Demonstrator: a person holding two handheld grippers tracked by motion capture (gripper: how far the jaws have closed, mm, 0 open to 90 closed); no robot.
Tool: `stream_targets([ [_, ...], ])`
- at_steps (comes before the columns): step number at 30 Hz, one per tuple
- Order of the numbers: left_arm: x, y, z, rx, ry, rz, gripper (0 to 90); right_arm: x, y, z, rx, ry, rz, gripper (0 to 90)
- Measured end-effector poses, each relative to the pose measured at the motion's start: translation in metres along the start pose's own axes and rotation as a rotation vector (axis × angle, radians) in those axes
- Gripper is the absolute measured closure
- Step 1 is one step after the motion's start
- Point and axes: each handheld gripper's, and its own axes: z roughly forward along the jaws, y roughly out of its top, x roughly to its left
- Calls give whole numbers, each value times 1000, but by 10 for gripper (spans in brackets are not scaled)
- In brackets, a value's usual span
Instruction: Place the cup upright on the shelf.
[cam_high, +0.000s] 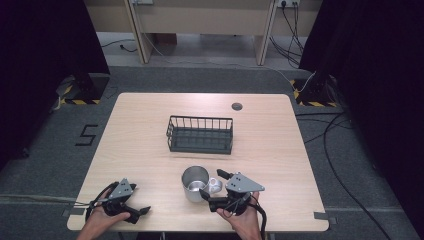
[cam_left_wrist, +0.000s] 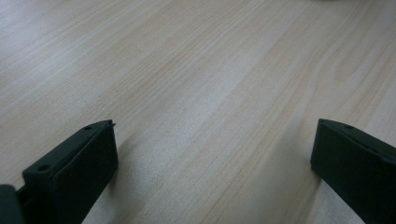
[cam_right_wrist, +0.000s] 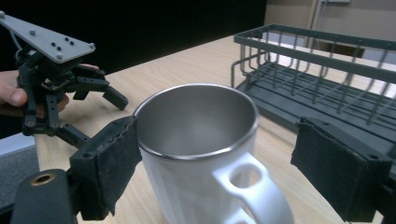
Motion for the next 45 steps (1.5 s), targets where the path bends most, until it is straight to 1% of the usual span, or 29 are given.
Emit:
stream_targets([
  [2,0,0,0,0,0,0,0,0,1,4,3,9,-9,149],
  [4,0,0,0,2,0,2,0,0,1,8,2,13,-8,149],
  [6,0,0,0,2,0,2,0,0,1,13,-1,31,-7,148],
  [11,0,0,0,1,0,1,0,2,3,22,3,51,-13,147],
  [12,0,0,0,1,0,1,0,3,3,24,5,54,-18,132],
  [14,0,0,0,1,0,1,0,3,4,27,7,51,-29,112],
  [19,0,0,0,1,0,1,0,4,6,37,14,51,-37,67],
  [25,0,0,0,1,0,1,0,4,7,48,33,58,-33,39],
  [26,0,0,0,1,0,1,0,4,8,49,34,58,-27,33],
  [29,0,0,0,1,0,1,0,3,9,51,32,56,-31,19],
  [34,0,0,0,1,-1,1,0,3,9,53,44,56,-47,4],
  [37,0,0,0,1,0,2,0,1,10,55,60,72,-61,4],
  [41,0,0,0,2,0,2,0,-3,11,56,72,107,-57,7],
  [45,0,0,0,1,0,2,0,-6,12,58,74,142,-64,30],
])
